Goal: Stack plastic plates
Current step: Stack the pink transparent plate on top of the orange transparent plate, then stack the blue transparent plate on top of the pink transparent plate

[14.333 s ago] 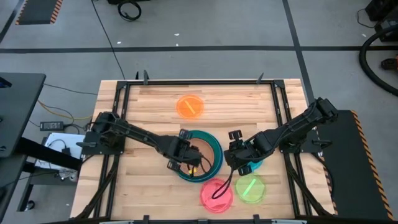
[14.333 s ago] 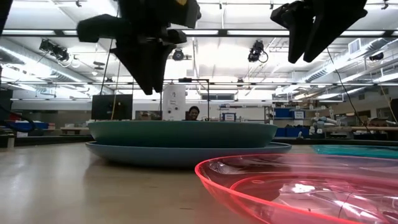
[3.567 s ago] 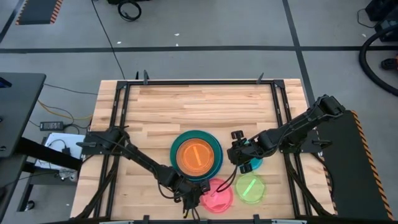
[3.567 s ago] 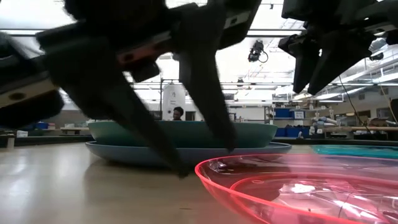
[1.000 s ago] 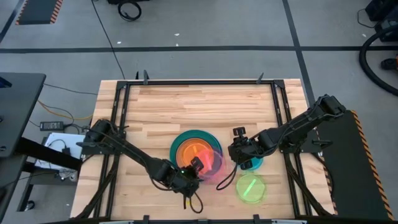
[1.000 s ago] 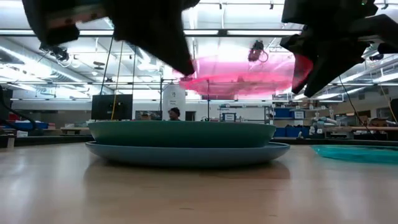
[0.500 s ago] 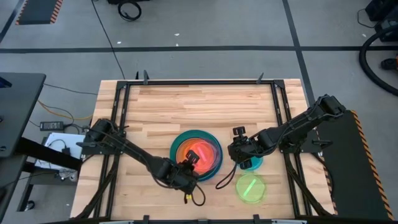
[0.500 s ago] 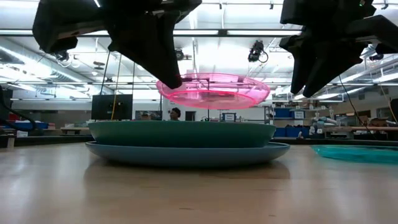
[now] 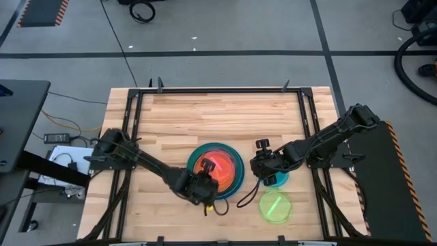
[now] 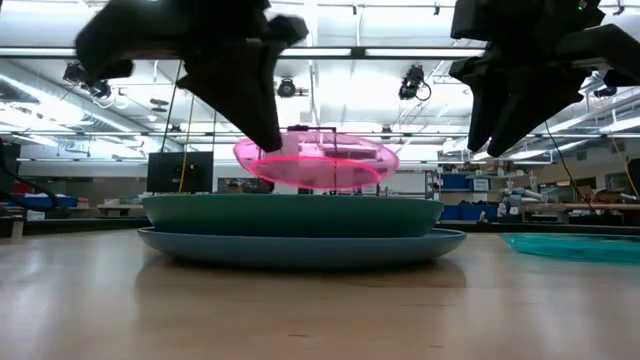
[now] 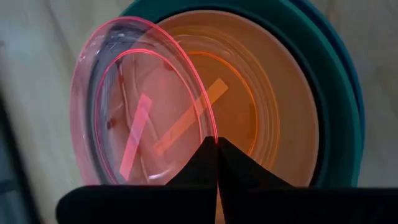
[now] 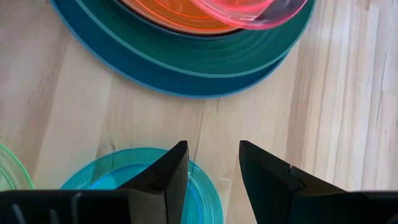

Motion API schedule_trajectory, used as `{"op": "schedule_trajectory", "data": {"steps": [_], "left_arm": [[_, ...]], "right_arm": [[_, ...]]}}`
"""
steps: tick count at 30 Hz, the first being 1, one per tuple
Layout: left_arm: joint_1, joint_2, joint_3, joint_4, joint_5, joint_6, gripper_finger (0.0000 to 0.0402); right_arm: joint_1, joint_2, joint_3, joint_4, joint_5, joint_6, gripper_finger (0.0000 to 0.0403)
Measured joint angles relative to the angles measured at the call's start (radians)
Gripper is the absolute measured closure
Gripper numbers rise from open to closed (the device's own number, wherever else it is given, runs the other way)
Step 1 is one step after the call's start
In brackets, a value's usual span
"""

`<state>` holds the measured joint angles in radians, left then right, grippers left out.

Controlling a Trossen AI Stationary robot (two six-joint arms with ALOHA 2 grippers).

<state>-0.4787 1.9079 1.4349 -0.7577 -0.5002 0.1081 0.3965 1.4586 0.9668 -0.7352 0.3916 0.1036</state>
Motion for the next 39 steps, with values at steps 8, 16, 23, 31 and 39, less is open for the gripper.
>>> {"op": "schedule_trajectory", "data": {"steps": [8,16,23,31,39], "left_arm": [[0.021,0.006,-0.002,0.004,0.147,-0.064,0.0397],[0.021,0.006,-0.002,0.031,0.147,-0.071,0.0366],[0.021,0.007,-0.002,0.042,0.15,-0.097,0.0287],[0.009,0.007,-0.002,0.056,0.164,-0.101,0.0252],[0.014,0.007,-0.003,0.057,0.165,-0.14,0.0258]], "right_arm": [[0.0,0.0,0.0,0.001,0.0,0.001,0.025],[0.0,0.0,0.0,0.001,-0.02,0.001,0.025],[-0.002,0.0,0.0,-0.012,-0.112,0.005,0.025],[-0.068,0.001,0.0,-0.07,-0.235,0.009,0.025],[-0.133,0.087,-0.006,-0.075,-0.287,-0.02,0.025]]}}
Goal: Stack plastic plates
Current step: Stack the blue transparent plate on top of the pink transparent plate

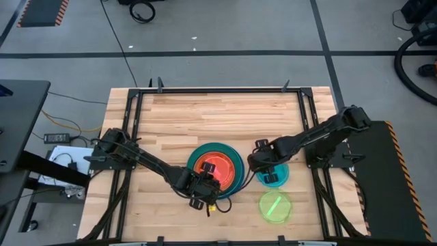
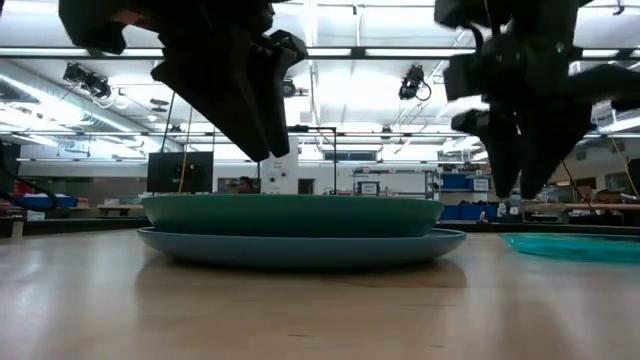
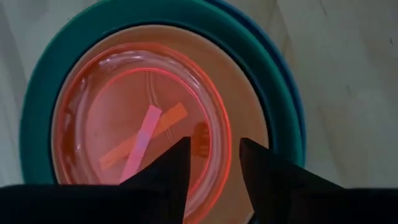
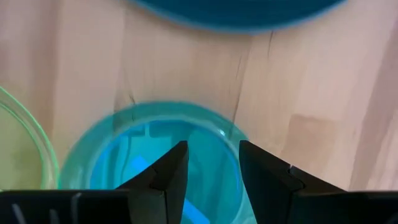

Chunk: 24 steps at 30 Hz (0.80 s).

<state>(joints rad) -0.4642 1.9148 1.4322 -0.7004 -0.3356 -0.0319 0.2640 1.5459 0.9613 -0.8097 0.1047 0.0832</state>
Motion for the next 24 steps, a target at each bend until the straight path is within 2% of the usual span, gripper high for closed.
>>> {"op": "schedule_trajectory", "data": {"steps": [5,15,18,24], "left_arm": [[-0.012,0.0,0.0,-0.002,0.002,0.066,0.0259],[-0.004,0.0,-0.005,-0.033,0.0,0.07,0.0259],[-0.007,-0.007,-0.054,-0.025,0.0,0.058,0.026],[0.002,-0.115,-0.189,0.054,-0.009,0.019,0.026]], "right_arm": [[-0.009,0.04,0.0,-0.034,0.008,-0.03,0.025],[-0.077,0.035,-0.012,-0.05,0.026,-0.082,0.025],[-0.09,0.025,-0.041,-0.039,0.021,-0.084,0.025],[-0.117,0.013,-0.087,-0.022,0.02,-0.087,0.025]]}}
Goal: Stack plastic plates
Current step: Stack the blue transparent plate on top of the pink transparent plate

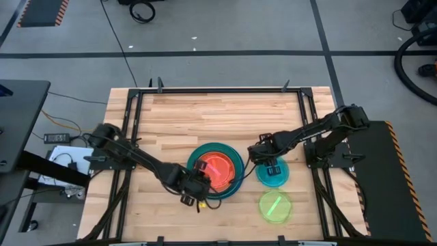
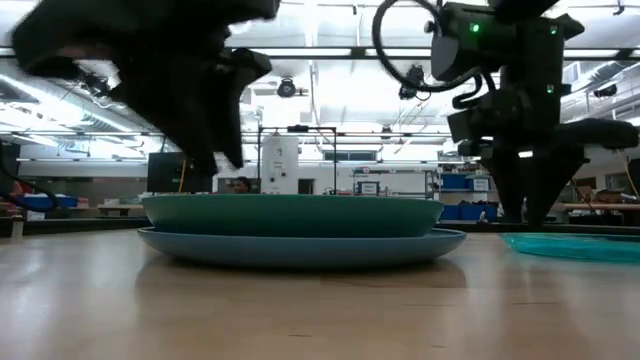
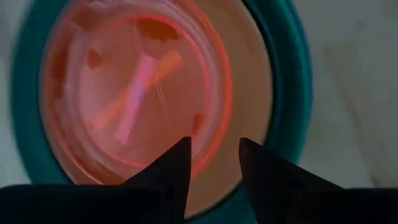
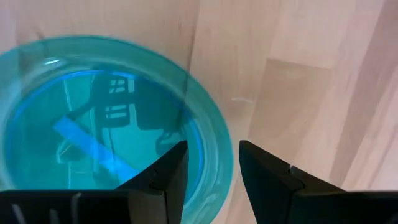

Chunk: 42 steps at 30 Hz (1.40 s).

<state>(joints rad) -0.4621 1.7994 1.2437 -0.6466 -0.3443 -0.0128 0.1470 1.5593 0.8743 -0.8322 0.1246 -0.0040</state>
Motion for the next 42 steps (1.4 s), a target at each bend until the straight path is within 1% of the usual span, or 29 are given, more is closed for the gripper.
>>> {"op": "schedule_trajectory", "data": {"steps": [2,4,7,11,14,15,18,21,24,29,34,42], "left_arm": [[0.011,-0.049,-0.04,0.069,-0.003,-0.003,0.026],[0.023,-0.104,-0.088,0.094,-0.009,-0.009,0.026],[0.047,-0.153,-0.177,0.161,-0.009,-0.04,0.026],[0.052,-0.166,-0.257,0.284,0.015,-0.053,0.026],[0.048,-0.157,-0.287,0.344,0.03,-0.047,0.026],[0.047,-0.157,-0.291,0.341,0.031,-0.048,0.026],[0.05,-0.157,-0.293,0.343,0.029,-0.052,0.026],[0.05,-0.157,-0.285,0.34,0.027,-0.051,0.026],[0.04,-0.157,-0.261,0.327,0.027,-0.046,0.026],[0.031,-0.157,-0.205,0.251,0.028,-0.054,0.026],[0.026,-0.159,-0.168,0.158,0.028,-0.081,0.026],[0.02,-0.164,-0.167,0.135,0.027,-0.114,0.026]], "right_arm": [[-0.018,0.0,-0.005,-0.003,-0.016,-0.005,0.025],[-0.034,-0.001,-0.005,0.001,-0.033,-0.016,0.025],[-0.056,-0.001,-0.005,-0.002,-0.042,-0.027,0.025],[-0.071,-0.001,-0.005,0.0,-0.094,-0.042,0.025],[-0.073,-0.001,-0.012,0.007,-0.1,-0.059,0.025],[-0.075,-0.001,-0.016,0.008,-0.1,-0.065,0.025],[-0.079,-0.001,-0.031,0.015,-0.098,-0.068,0.025],[-0.079,-0.001,-0.04,0.014,-0.058,-0.054,0.025],[-0.08,-0.001,-0.04,0.013,-0.047,-0.045,0.025],[-0.1,-0.001,-0.057,0.021,-0.048,-0.047,0.0258],[-0.13,-0.001,-0.083,0.038,-0.08,-0.04,0.0283],[-0.138,-0.001,-0.101,0.052,-0.093,-0.018,0.0345]]}}
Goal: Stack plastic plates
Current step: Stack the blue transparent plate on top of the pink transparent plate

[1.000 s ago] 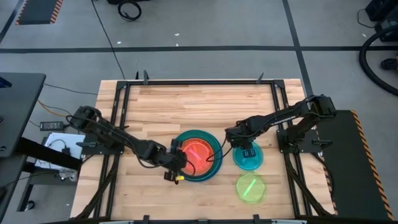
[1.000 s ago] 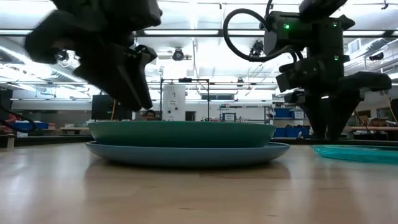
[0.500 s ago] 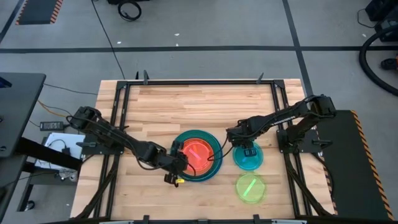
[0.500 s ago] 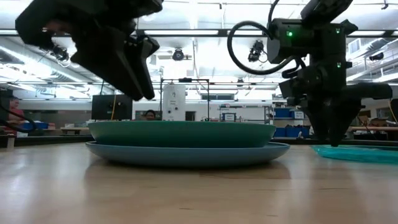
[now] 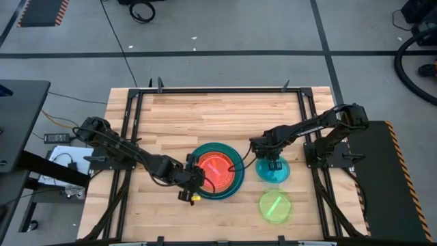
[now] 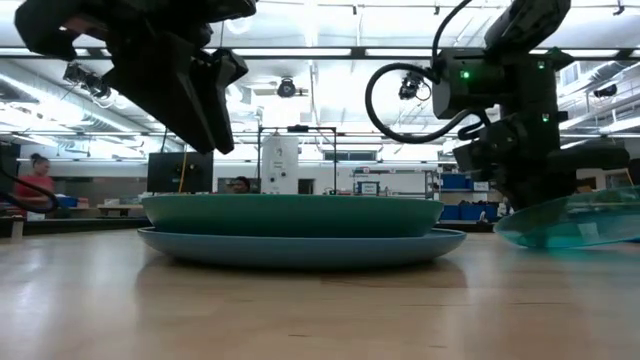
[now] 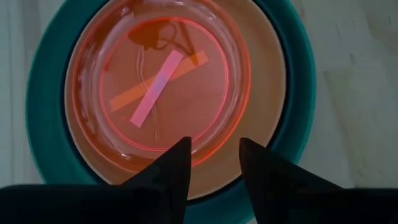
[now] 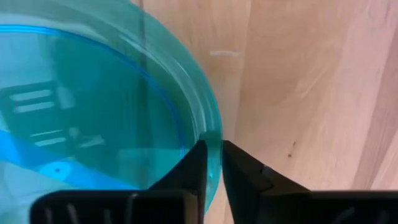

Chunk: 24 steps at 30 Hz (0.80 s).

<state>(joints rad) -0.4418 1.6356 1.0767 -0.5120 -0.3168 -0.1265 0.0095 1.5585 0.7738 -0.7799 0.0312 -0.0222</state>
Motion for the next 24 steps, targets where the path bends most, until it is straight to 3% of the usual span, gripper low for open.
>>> {"op": "schedule_trajectory", "data": {"steps": [8,24], "left_arm": [[-0.001,-0.027,0.0,0.024,0.0,0.007,0.026],[-0.021,-0.029,0.0,0.028,0.0,0.002,0.026]], "right_arm": [[-0.033,-0.001,0.008,-0.011,-0.024,0.024,0.0395],[-0.055,-0.024,0.153,-0.136,-0.027,0.049,0.0397]]}}
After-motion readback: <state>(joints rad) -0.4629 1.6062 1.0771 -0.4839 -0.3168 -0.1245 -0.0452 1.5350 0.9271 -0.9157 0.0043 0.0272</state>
